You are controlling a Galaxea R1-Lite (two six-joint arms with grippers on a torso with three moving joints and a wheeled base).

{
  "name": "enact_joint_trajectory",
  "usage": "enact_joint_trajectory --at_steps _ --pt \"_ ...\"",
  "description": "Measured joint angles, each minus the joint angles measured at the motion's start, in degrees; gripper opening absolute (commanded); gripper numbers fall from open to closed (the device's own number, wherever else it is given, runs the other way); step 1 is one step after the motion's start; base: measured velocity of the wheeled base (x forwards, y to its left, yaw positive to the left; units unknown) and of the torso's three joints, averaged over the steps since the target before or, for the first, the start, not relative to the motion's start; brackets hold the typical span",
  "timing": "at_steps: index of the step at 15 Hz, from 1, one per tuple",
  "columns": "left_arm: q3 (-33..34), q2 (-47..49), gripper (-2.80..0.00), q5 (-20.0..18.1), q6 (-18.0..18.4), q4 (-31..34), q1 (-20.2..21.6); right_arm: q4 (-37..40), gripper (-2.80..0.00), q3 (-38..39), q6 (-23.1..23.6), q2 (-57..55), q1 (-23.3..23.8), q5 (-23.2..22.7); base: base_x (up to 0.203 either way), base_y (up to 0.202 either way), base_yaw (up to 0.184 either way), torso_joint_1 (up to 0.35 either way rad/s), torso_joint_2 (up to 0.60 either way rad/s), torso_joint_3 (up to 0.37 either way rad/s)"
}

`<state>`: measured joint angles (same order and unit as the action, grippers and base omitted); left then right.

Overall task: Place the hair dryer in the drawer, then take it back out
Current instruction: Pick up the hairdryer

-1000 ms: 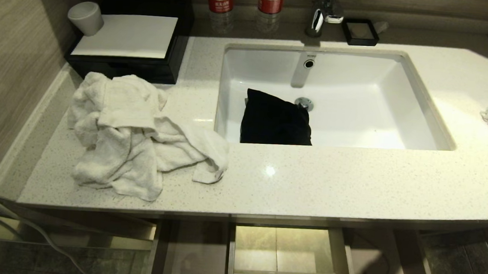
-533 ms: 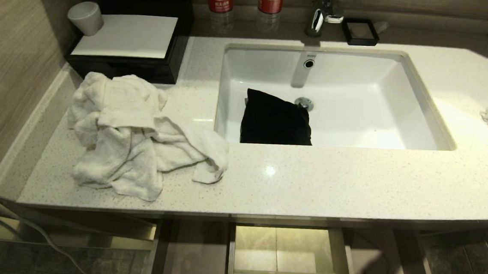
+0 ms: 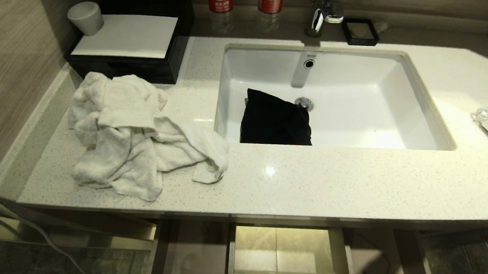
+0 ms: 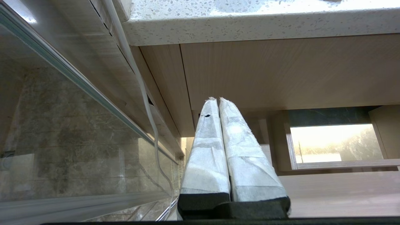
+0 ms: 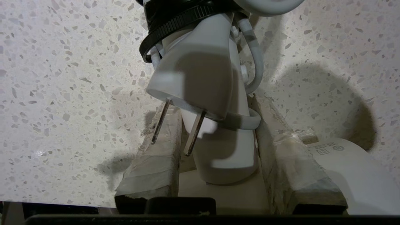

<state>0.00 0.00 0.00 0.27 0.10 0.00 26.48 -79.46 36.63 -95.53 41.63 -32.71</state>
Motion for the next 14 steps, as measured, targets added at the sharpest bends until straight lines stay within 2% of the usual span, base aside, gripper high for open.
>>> enact_joint_trajectory --at_steps 14 --pt "0.00 0.00 -2.80 0.00 0.00 0.01 0.00 2.08 -2.80 5.75 -0.72 10.37 -2.17 0.05 0.000 0.000 0.000 0.000 0.00 0.000"
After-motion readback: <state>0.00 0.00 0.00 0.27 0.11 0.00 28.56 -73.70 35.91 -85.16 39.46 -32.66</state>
